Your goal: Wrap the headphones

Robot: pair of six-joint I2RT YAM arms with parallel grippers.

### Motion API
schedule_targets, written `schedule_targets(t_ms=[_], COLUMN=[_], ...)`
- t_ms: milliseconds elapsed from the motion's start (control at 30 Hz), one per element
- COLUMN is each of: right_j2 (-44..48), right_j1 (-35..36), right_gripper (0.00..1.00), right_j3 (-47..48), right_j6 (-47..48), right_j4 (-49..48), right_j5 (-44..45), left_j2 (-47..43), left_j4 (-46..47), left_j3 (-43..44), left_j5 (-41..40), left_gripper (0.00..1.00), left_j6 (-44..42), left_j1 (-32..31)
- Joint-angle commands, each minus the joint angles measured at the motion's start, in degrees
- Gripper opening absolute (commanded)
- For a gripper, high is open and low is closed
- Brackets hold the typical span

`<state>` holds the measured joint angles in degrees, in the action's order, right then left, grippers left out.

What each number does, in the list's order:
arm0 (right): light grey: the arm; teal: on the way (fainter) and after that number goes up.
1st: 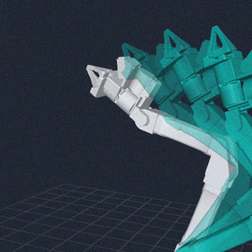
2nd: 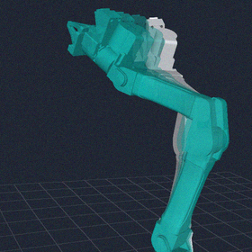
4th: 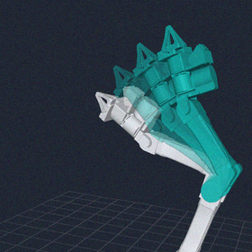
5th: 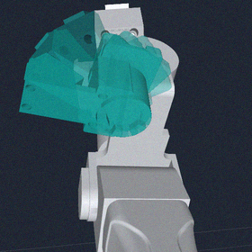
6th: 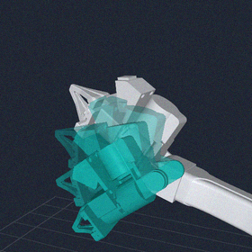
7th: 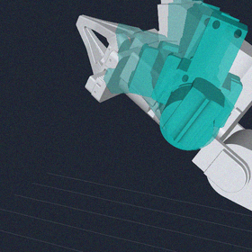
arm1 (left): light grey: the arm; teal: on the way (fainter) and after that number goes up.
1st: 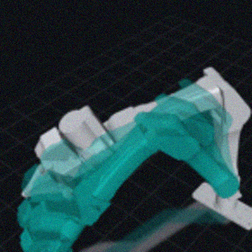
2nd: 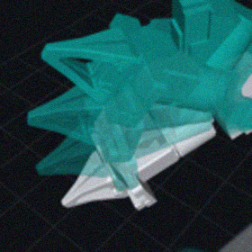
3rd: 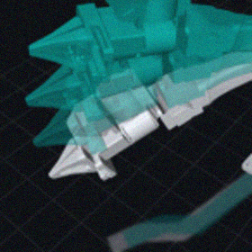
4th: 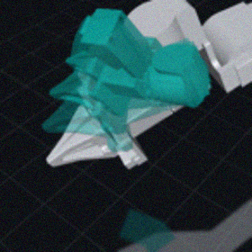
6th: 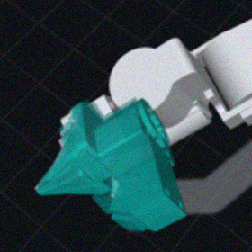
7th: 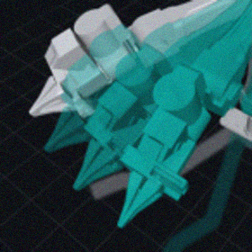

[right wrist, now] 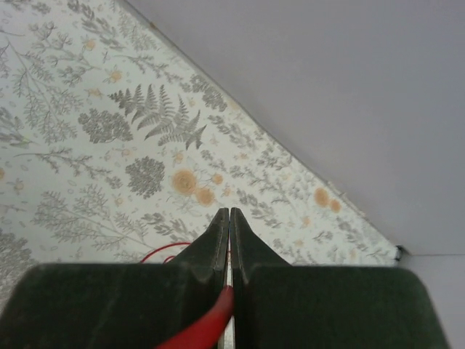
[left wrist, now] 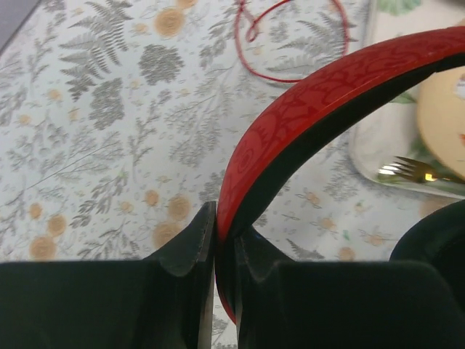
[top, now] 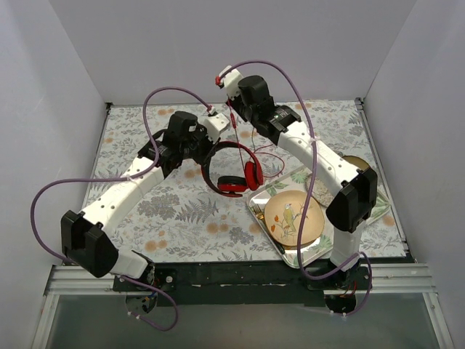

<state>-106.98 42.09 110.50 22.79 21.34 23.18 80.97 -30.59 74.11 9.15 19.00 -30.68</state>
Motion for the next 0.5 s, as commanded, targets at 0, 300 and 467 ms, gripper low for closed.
schedule_targets(t_ms=[0,300,467], right_j2=[0.4,1.8,4.7], right_j1=[-6.0,-10.4,-11.8], right_gripper=[0.01,0.01,0.01], right_j3=[4.6,-3.8,-13.5], right_j6=[-9.3,-15.8,-17.8], right_j4=[-0.3,-2.4,-9.5], right_j5=[-10.1,-18.9,-29.8], left_j2=[-5.7,-5.6,-5.1], left_j4=[-5.3,-8.4,-7.9], left_j3=[5.0,12.6,17.3], left_j5=[16.9,24.3,27.9], left_gripper=[0.0,0.0,0.0], left_j6=[2.3,8.2,15.0], left_j1=[-0.8,-0.6,0.0])
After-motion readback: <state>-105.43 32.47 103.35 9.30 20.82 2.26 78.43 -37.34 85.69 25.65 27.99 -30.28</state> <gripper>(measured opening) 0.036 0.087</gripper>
